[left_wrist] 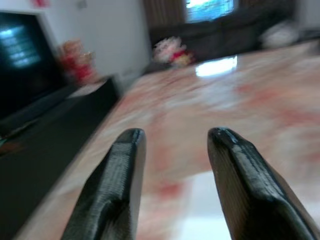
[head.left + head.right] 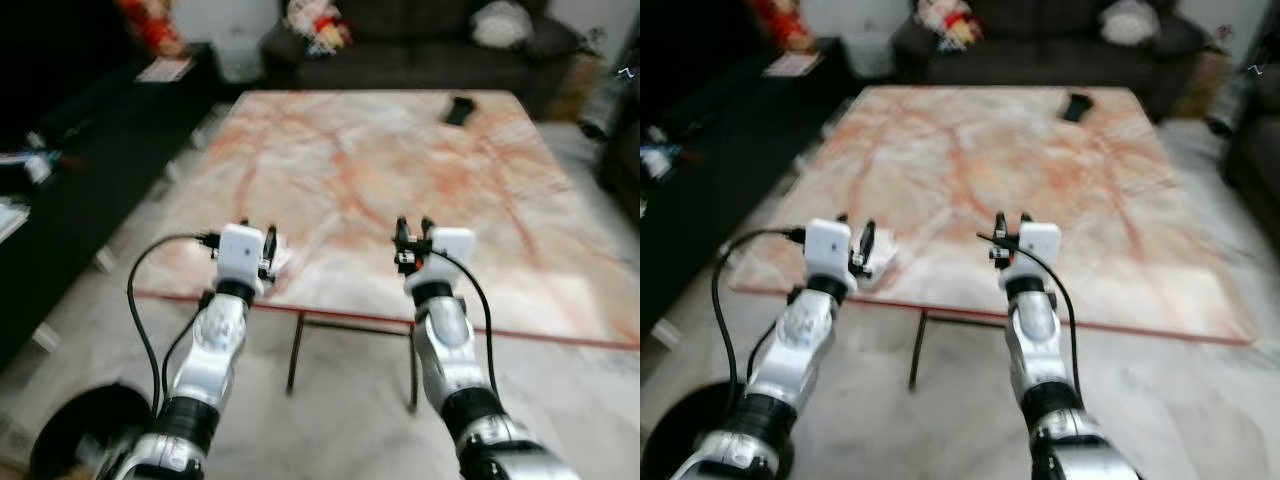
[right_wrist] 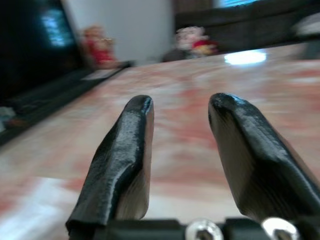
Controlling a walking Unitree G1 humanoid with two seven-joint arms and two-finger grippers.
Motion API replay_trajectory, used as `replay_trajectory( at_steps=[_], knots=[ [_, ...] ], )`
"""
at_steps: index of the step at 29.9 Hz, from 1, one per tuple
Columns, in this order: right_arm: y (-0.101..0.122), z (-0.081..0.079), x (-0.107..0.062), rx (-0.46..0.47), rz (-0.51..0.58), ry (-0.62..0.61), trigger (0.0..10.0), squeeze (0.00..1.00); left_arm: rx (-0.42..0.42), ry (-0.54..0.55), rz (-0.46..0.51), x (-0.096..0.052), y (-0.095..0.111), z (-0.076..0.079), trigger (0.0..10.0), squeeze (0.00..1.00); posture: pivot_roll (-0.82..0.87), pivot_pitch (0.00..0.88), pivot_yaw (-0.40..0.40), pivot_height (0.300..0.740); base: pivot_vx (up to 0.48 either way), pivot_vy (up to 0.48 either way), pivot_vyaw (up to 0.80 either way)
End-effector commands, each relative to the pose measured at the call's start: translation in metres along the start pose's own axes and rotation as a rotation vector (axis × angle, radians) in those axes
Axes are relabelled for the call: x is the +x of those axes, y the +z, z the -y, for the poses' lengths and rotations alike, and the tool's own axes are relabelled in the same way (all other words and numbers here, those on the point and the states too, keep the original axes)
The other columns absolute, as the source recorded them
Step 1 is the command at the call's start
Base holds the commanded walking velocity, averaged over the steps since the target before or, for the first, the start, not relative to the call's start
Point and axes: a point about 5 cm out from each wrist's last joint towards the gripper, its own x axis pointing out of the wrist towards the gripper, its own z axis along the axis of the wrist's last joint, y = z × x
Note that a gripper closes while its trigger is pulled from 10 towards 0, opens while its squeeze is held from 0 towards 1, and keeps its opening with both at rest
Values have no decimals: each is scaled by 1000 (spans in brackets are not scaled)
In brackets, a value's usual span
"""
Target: Picking trash to rubbish bin
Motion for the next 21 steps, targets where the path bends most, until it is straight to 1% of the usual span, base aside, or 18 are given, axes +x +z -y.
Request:
replay_trajectory(
  at_steps=[1,4,7,8,9,11,14,17,21],
  knots=[
    [4,4,1,-8,16,3,10000,0,16,1,16,4,5,1,10000,0,200,0,52,740,364,0,0],
    [4,4,1,-26,16,11,10000,0,21,1,19,4,6,1,10000,0,200,0,52,740,360,0,0],
    [4,3,1,-27,17,16,10000,0,21,0,19,3,6,1,10000,0,200,0,52,740,356,0,800],
    [3,3,1,-13,15,18,10000,0,21,-1,19,4,6,1,10000,0,202,0,49,740,349,0,800],
    [3,3,1,5,10,9,10000,0,20,-8,20,4,6,2,10000,0,202,0,49,740,307,0,0],
    [2,4,0,9,10,2,10000,0,17,-19,22,4,7,3,10000,0,202,0,49,740,281,0,0],
    [2,4,0,5,9,3,10000,0,-3,-74,37,2,8,10,10000,0,202,0,49,740,0,0,0],
    [2,4,0,5,8,4,10000,0,0,-151,46,0,9,19,10000,0,202,0,49,740,0,0,0],
    [1,4,0,9,3,5,10000,0,4,-199,35,-2,7,25,10000,0,202,0,49,740,0,0,0]
  ],
)
